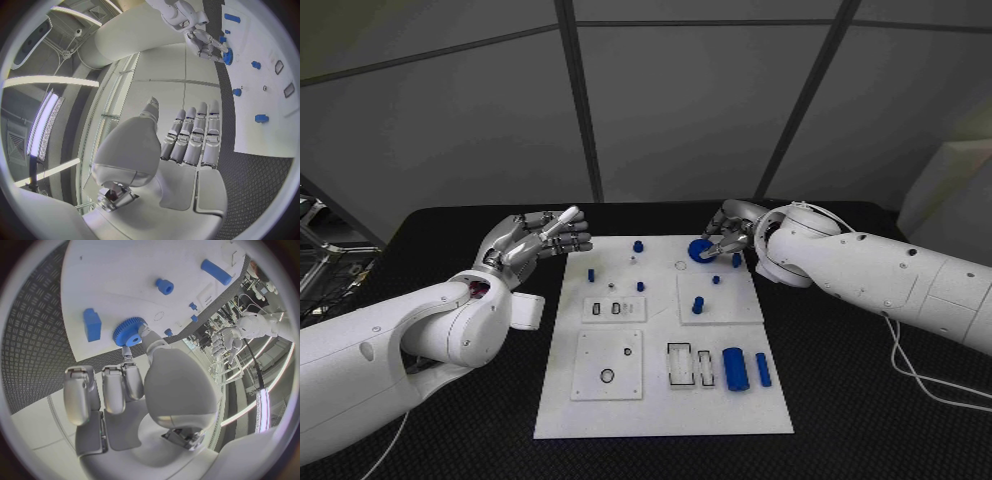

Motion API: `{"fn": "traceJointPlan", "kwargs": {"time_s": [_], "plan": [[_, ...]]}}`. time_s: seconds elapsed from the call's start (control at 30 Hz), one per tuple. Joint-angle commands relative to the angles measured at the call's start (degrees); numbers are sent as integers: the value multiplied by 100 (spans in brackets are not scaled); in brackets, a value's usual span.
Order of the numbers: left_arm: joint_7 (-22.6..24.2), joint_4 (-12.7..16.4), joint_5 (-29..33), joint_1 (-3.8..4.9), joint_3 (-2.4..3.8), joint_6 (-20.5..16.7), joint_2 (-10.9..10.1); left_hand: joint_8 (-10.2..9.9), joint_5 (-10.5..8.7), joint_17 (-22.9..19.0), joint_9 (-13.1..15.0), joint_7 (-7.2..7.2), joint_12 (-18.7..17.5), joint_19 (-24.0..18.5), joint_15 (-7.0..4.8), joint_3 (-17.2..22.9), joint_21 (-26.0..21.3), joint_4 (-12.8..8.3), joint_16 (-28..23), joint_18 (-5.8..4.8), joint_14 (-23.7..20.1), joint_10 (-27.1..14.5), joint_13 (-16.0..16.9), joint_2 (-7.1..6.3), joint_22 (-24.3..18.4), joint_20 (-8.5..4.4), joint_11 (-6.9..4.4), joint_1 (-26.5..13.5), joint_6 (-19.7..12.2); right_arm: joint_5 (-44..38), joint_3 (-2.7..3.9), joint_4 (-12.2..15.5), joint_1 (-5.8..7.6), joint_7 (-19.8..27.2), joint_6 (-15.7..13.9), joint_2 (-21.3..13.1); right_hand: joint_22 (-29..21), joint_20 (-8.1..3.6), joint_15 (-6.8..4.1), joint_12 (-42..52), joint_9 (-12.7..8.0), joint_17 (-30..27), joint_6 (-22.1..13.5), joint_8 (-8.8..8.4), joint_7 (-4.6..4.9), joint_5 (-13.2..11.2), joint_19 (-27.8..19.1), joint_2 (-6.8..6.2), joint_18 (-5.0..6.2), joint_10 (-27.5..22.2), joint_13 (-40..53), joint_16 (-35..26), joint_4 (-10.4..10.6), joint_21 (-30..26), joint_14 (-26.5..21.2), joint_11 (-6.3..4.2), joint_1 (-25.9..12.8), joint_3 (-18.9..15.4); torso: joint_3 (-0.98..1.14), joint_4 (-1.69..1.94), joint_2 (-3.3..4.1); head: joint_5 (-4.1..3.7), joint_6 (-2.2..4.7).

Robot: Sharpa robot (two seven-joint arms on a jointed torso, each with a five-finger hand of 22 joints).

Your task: Assemble the parts on the task board

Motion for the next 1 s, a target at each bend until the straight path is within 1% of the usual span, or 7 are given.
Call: {"fn": "traceJointPlan", "kwargs": {"time_s": [0.03, 0.33, 0.43, 0.5, 0.67, 0.83, 1.0], "plan": [[23, -2, -30, 8, 6, 74, 7, -20, 25, -9, 10, 168, -26, 49, 17, -8, 25, -42, -24, -77, -3, 36, -7, 11, -7, -4, 1, 67, 32, -51, 3, -14, 10, 15, 216, 22, 1470, 25, 41, 36, 8, 436, 52, 36, 8, 31, 580, 21, -76, 162, 435, 41, -12, 21, 393, 9, 40, 49, 3, 4, 3, -3, -8], [22, -9, -30, 7, 6, 73, 9, -20, 25, -9, 10, 168, -26, 49, 17, -8, 25, -42, -24, -77, -3, 36, -7, 11, -7, -4, 1, 67, 32, -127, 1, -40, 8, 35, 233, 49, 1508, 9, 19, 68, 54, 508, 311, 113, -28, 38, 603, 126, -85, 166, 477, 76, -83, 36, 405, -18, 59, 125, 0, 1, -1, 1, -19], [21, -10, -30, 7, 6, 74, 9, -20, 25, -9, 10, 168, -26, 49, 17, -8, 25, -42, -24, -77, -3, 36, -7, 11, -7, -4, 1, 67, 32, -222, 1, -38, 8, 78, 28, 58, 1508, -14, -12, 92, 104, 582, 533, 191, -74, 70, 603, 263, -85, 180, 504, 110, -106, 36, 419, -52, 67, 210, -1, -3, 1, 3, -20], [21, -11, -30, 7, 6, 76, 10, -20, 25, -9, 10, 168, -26, 49, 17, -8, 25, -42, -24, -77, -3, 36, -7, 11, -7, -4, 1, 67, 32, -306, 0, -28, 7, 121, -166, 60, 1508, -64, -56, 101, 143, 632, 694, 230, -119, 407, 603, 323, -85, 189, 516, 133, -146, 36, 429, -96, 60, 282, -1, 1, 0, 2, -23], [20, -15, -30, 7, 6, 80, 10, -20, 25, -9, 10, 168, -26, 49, 17, -8, 25, -42, -24, -77, -3, 36, -7, 11, -7, -4, 1, 67, 32, -439, -1, 13, 6, 331, -723, 56, 1508, -132, -138, 110, 206, 714, 926, 281, -209, 599, 603, 497, -85, 206, 533, 170, -271, 36, 444, -166, 140, 464, 0, 4, -2, -1, -17], [25, 0, -44, 6, 6, 91, 6, -24, 25, -11, 10, 166, -36, 48, 19, -8, 23, -57, -35, -78, -6, 34, -7, 18, -11, -4, 1, 75, 33, -514, -1, 78, 4, 596, -1028, 56, 1508, -175, -179, 99, 248, 739, 1064, 299, -253, 695, 603, 519, -85, 213, 528, 181, -339, 36, 448, -202, 90, 511, 0, 4, 1, -21, -19], [22, 0, -78, 5, 7, 94, -4, -26, 25, -11, 10, 166, -39, 48, 19, -8, 23, -60, -38, -78, -7, 33, -8, 22, -12, -4, 1, 77, 33, -556, 0, 233, 2, 740, -1126, 39, 1508, -188, -190, 87, 260, 734, 1100, 298, -266, 705, 603, 516, -85, 211, 519, 179, -357, 36, 446, -214, 64, 517, 1, 7, -4, -13, -21]]}}
